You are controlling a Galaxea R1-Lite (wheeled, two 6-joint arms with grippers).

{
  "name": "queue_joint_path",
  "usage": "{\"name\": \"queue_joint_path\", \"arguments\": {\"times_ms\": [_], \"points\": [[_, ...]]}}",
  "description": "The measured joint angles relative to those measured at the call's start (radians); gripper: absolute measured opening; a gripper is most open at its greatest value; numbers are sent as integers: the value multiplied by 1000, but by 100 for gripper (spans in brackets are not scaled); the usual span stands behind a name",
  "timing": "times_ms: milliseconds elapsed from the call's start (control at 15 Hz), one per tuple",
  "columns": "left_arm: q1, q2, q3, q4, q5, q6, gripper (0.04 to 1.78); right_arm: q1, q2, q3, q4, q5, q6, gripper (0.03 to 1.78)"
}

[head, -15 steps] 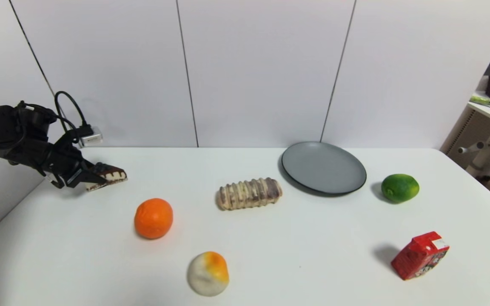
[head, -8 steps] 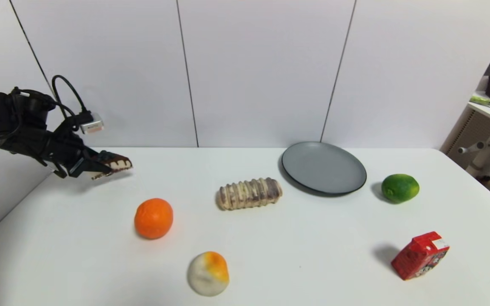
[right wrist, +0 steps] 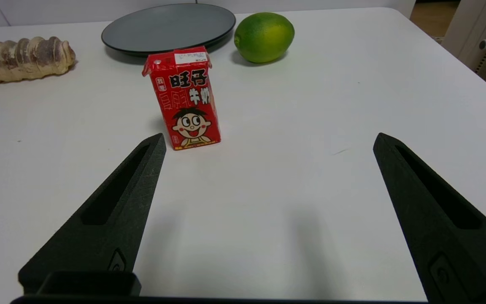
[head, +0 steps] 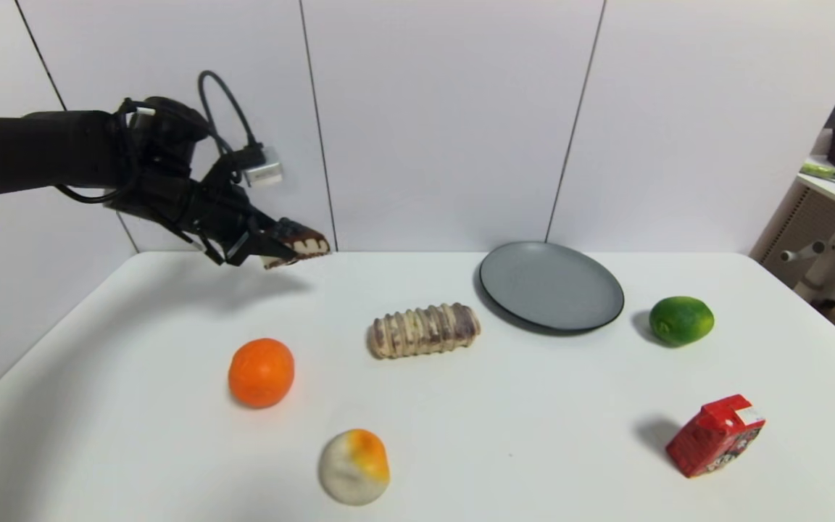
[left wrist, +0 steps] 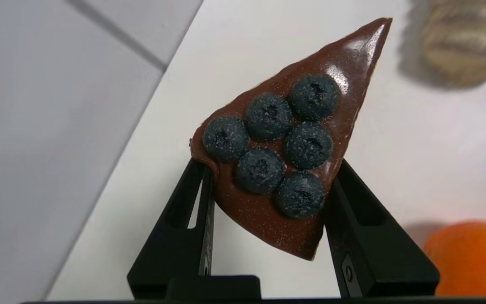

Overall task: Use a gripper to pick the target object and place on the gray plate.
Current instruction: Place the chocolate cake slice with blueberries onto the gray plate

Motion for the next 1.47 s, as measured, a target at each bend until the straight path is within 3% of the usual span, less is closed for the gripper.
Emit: {"name": "queue_joint_path", "arguments": {"times_ms": [200,667,1000,1467], "points": [[-141,37,-56,-69,11,-56,76,0,0,0,0,0,0,170],[-406,203,-68,-597,47,-246,76,0,0,0,0,1,0,170],[-509,342,-70,-914,61,-389,76,0,0,0,0,0,1,170],[-549,451,-76,-1023,70,-435,76,0,0,0,0,0,0,170]]}}
